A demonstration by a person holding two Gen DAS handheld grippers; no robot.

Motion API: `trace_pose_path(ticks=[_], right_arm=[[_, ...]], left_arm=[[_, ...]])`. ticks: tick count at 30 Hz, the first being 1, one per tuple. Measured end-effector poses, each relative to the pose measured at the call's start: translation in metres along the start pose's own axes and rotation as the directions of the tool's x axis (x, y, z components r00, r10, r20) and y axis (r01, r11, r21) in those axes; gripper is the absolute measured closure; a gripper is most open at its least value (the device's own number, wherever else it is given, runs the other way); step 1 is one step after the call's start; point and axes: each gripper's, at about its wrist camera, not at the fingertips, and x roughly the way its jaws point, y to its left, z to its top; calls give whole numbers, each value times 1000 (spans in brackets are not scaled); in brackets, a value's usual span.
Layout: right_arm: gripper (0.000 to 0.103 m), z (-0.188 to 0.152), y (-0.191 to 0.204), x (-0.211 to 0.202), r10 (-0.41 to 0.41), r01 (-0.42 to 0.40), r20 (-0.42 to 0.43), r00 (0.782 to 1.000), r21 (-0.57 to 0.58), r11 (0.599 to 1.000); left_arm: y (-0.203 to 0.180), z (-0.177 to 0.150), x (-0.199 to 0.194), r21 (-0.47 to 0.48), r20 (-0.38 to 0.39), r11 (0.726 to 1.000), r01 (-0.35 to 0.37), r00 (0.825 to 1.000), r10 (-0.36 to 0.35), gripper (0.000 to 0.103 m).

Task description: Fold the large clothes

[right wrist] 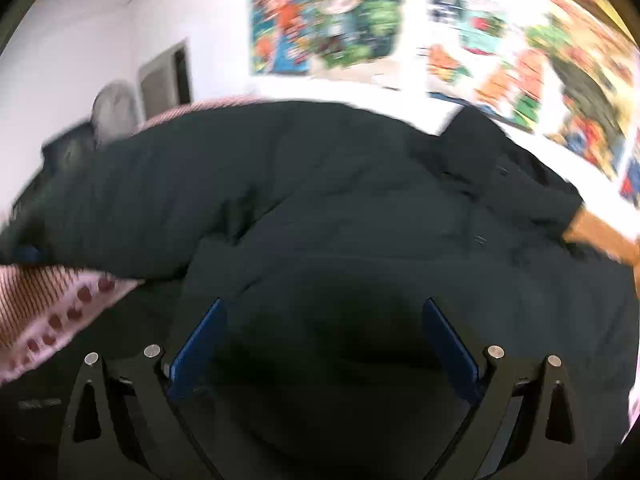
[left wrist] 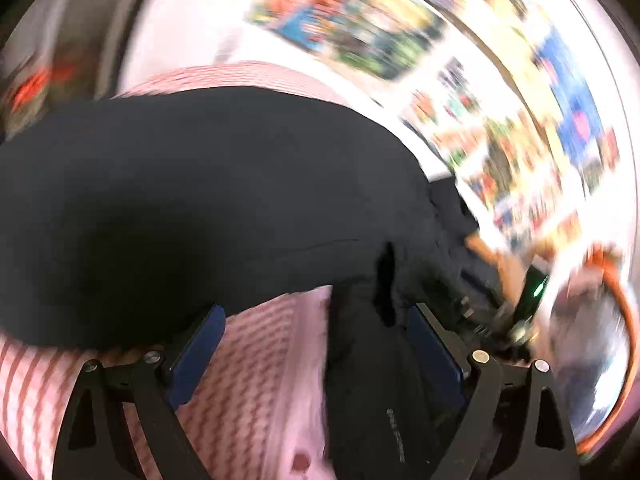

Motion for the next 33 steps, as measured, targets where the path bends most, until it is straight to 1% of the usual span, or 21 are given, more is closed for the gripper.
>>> trace_pose_path(ticks=[1, 3, 5, 8, 11, 14, 17, 19, 20, 21, 22, 23, 24, 25, 26, 27, 28, 29, 30, 31, 33], right_arm=[[7, 1, 12, 6, -12, 11, -9, 1000, -35, 999], [7, 2, 26, 15, -20, 18, -24, 1000, -71, 997], [7, 2, 36, 32, -19, 11, -86, 996, -88, 996], [7, -3, 41, 48, -28, 16, -145, 989, -82, 997], [7, -10, 38, 50, -7, 0, -153, 988, -50, 999], [7, -12, 38, 48, 0, -7, -151, 989, -44, 999], [6, -16, 42, 50, -3, -3, -148, 989, -45, 999], [6, -17, 39, 54, -6, -1, -148, 989, -47, 999], [6, -17, 37, 56, -7, 0, -148, 989, -47, 999], [6, -17, 34, 59, -7, 0, -148, 989, -49, 999], [6, -17, 34, 58, -9, 1, -147, 989, -50, 999], [6, -17, 34, 58, -9, 1, -145, 989, -50, 999], [6, -18, 34, 57, -9, 2, -144, 990, -50, 999], [6, -18, 34, 57, -10, 3, -144, 990, -48, 999], [6, -18, 34, 56, -11, 4, -143, 990, -48, 999], [6, -18, 34, 56, -12, 5, -142, 990, -48, 999], [6, -19, 34, 56, -13, 6, -142, 990, -49, 999], [6, -20, 34, 55, -14, 7, -142, 990, -49, 999], [6, -20, 34, 55, -15, 8, -141, 990, -50, 999], [6, -21, 34, 55, -15, 8, -140, 990, -49, 999], [6, -22, 33, 54, -11, 5, -136, 991, -45, 999]], left_arm=[[11, -3, -9, -64, 31, 998, -8, 999, 10, 11], [21, -8, -16, -136, 87, 989, -50, 994, 62, 11], [34, -6, -19, -211, 127, 973, -89, 985, 118, 11], [43, -1, -7, -279, 116, 952, -127, 979, 165, 11], [52, 1, 9, -326, 82, 933, -153, 979, 189, 11], [60, -7, 7, -360, 91, 922, -141, 978, 186, 11], [64, -14, -2, -413, 145, 904, -109, 972, 183, 11], [74, -20, -10, -500, 212, 864, -63, 958, 193, 11], [79, -23, -11, -541, 246, 840, -40, 948, 204, 12], [81, -22, -11, -568, 261, 822, -33, 940, 218, 13], [82, -20, -9, -582, 264, 812, -35, 937, 229, 14], [80, -19, -9, -590, 271, 806, -43, 930, 248, 20], [76, -18, -9, -587, 283, 808, -53, 921, 266, 32], [73, -17, -9, -581, 291, 812, -66, 914, 283, 41], [69, -16, -11, -566, 292, 818, -99, 904, 312, 58], [65, -13, -11, -541, 289, 829, -141, 894, 341, 68], [59, -8, -11, -510, 292, 843, -170, 888, 355, 75], [51, -3, -12, -461, 305, 862, -211, 875, 377, 87], [45, -1, -17, -417, 321, 876, -244, 861, 393, 91], [36, 6, -21, -362, 352, 891, -273, 845, 402, 93], [10, 19, -29, -261, 424, 920, -291, 822, 380, 95]])
